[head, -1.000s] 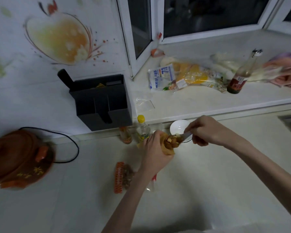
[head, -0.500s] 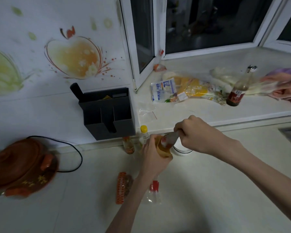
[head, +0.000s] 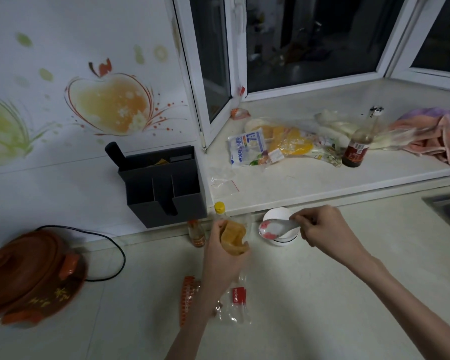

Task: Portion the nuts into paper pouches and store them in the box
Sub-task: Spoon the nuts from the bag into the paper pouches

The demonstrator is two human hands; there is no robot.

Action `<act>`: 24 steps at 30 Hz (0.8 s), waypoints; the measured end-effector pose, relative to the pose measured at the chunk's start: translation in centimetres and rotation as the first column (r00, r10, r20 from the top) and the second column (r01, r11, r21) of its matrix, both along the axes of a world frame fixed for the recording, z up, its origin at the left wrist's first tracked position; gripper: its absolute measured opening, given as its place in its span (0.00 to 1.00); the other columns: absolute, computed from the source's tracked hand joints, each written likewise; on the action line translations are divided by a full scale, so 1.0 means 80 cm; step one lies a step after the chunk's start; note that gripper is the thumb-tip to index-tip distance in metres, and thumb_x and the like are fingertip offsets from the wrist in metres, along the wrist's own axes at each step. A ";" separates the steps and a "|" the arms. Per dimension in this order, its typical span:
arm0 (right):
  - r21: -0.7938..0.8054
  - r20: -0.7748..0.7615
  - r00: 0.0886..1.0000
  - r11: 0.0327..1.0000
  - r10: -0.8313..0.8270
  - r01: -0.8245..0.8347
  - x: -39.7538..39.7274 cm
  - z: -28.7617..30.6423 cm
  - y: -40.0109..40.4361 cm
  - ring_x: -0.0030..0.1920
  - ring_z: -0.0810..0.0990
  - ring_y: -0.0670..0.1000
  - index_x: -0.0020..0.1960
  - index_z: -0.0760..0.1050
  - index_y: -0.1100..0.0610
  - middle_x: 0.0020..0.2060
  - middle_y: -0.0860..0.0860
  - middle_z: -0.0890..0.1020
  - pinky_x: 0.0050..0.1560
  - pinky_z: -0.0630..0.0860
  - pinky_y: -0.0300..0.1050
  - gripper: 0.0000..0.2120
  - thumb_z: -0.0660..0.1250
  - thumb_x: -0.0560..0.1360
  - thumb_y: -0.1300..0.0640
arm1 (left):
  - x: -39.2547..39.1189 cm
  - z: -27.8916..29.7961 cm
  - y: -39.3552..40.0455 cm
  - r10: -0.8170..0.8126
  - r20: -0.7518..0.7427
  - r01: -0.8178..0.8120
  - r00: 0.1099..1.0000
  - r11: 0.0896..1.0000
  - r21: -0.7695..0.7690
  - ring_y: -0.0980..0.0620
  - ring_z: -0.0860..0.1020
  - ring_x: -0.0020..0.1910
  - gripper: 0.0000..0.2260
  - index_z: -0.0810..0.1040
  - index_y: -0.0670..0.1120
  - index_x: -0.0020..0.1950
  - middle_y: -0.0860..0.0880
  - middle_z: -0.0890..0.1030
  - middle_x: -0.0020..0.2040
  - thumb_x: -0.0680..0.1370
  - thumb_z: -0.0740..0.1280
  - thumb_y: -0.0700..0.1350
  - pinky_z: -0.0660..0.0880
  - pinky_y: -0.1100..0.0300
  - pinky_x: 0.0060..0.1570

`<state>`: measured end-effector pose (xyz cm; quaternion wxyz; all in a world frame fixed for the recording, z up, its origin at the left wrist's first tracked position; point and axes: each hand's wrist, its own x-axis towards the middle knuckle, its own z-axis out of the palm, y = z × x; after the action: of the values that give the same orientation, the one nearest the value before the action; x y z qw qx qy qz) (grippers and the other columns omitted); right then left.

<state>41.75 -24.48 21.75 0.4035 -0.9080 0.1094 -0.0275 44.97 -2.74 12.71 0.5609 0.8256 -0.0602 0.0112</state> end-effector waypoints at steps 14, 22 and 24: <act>0.119 -0.070 0.997 0.992 -0.030 0.038 -0.029 -0.074 0.009 0.20 0.71 0.43 0.36 0.80 0.54 0.19 0.47 0.75 0.24 0.67 0.32 0.14 0.60 0.77 0.62 | -0.039 -0.073 0.051 0.045 -0.263 -0.038 0.964 0.999 0.034 0.62 0.80 0.37 0.23 0.71 0.64 0.48 0.63 0.79 0.42 0.57 0.73 0.51 0.75 0.70 0.30; -0.018 -0.357 0.930 0.995 0.088 -0.101 -0.051 -0.189 0.038 0.38 0.80 0.60 0.49 0.80 0.66 0.33 0.56 0.79 0.37 0.71 0.44 0.17 0.58 0.66 0.73 | -0.085 -0.173 0.134 0.172 -0.441 -0.130 0.881 0.984 0.125 0.56 0.82 0.45 0.29 0.74 0.62 0.54 0.57 0.83 0.45 0.57 0.77 0.45 0.79 0.61 0.44; -0.049 -0.410 0.907 0.991 0.092 -0.122 -0.055 -0.213 0.046 0.46 0.80 0.62 0.52 0.80 0.65 0.40 0.60 0.82 0.44 0.73 0.45 0.18 0.58 0.67 0.72 | -0.097 -0.185 0.153 0.229 -0.482 -0.169 0.846 0.972 0.164 0.53 0.81 0.40 0.24 0.75 0.55 0.51 0.56 0.82 0.39 0.57 0.74 0.43 0.76 0.62 0.37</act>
<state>37.35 -20.77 4.71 0.3393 -0.9126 0.1399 0.1801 37.21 9.49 -2.10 0.5047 0.8331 0.1717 -0.1471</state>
